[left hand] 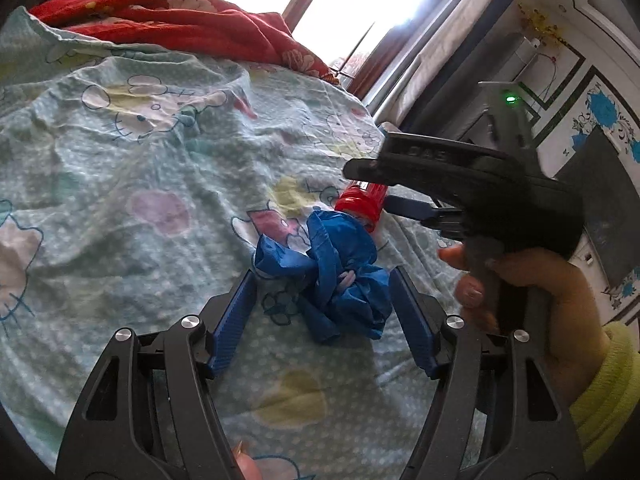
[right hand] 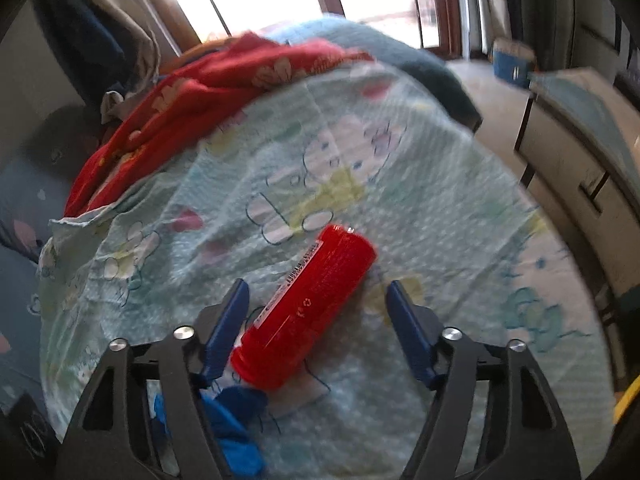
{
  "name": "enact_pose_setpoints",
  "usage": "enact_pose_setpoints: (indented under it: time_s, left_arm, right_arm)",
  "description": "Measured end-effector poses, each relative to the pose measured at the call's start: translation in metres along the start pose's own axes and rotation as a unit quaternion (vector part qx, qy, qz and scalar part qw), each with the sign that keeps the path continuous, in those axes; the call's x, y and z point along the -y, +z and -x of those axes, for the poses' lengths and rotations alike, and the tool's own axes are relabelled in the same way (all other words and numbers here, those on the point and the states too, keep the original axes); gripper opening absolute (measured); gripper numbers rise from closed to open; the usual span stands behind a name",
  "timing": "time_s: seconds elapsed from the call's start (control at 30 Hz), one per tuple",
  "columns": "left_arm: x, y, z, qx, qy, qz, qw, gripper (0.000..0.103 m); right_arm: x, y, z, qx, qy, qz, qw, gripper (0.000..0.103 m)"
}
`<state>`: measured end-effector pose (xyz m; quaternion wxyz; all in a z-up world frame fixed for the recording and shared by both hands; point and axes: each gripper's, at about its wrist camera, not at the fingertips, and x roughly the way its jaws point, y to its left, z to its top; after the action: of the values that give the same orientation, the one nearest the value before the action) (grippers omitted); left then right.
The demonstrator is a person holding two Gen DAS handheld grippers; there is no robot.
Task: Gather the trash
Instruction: 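Grasp the blue plastic bag with the left tool while the right tool grasps the red can, then lift and carry the blue bag and red can with both tools over the bin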
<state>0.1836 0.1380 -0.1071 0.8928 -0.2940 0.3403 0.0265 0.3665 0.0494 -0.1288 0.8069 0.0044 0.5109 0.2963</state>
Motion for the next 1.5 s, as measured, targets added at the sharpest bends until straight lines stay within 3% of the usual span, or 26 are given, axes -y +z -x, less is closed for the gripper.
enact_pose_setpoints:
  time_s: [0.13, 0.43, 0.57, 1.0, 1.5]
  left_arm:
    - [-0.001, -0.001, -0.002, -0.003, -0.006, 0.0, 1.0, 0.057]
    - [-0.009, -0.002, -0.006, -0.018, -0.022, 0.018, 0.9994, 0.019]
    - [-0.009, -0.004, -0.004, -0.018, -0.03, 0.016, 0.9992, 0.009]
    - [0.016, -0.02, 0.024, -0.005, -0.046, -0.034, 0.9983, 0.003]
    - [0.067, -0.033, 0.048, 0.009, -0.065, -0.103, 0.9926, 0.003]
  right_arm:
    - [0.0, 0.003, -0.01, 0.0, -0.003, -0.004, 1.0, 0.052]
    - [0.007, -0.016, 0.007, 0.04, -0.018, 0.026, 0.999, 0.039]
    - [0.015, -0.037, 0.023, 0.054, -0.031, 0.041, 0.997, 0.035]
    - [0.034, -0.129, 0.078, 0.073, -0.026, 0.063, 0.995, 0.031]
    - [0.045, -0.161, 0.133, 0.104, -0.013, 0.047, 0.993, 0.03]
